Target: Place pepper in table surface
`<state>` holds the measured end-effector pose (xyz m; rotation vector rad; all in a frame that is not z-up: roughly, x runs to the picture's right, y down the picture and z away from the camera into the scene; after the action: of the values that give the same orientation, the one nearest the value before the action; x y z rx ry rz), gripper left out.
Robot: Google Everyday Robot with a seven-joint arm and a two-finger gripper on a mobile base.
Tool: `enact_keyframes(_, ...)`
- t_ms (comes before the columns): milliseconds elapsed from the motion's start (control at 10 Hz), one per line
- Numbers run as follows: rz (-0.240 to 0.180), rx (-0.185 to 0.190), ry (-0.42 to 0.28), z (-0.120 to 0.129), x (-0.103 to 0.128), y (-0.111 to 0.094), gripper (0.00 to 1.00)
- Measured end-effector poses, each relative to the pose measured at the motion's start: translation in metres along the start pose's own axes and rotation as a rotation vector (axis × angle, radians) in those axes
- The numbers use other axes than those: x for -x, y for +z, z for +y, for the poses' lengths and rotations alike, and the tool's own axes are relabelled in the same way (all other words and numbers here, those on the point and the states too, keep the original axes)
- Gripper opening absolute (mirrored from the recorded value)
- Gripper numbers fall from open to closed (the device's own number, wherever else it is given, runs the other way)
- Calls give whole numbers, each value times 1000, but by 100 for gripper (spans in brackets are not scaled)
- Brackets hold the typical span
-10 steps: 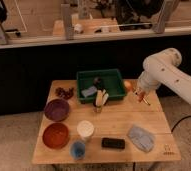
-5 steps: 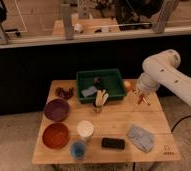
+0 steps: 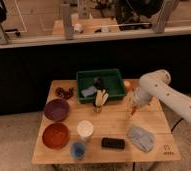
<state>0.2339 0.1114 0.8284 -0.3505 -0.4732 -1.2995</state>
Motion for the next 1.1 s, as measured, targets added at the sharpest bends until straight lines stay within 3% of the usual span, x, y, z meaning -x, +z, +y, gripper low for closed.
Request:
enact_keyframes(200,-24,-34,22,-3,2,31,37)
enact_keyframes(400,-36,-64,37,-8,0,47,57)
enact_keyframes(600,-44,-69,37,-8,2,62,76)
enact_keyframes(700,-42,-67,35,-10,1,69,80)
enact_keyframes(1100,-32,-47,50,-7,-3,69,80)
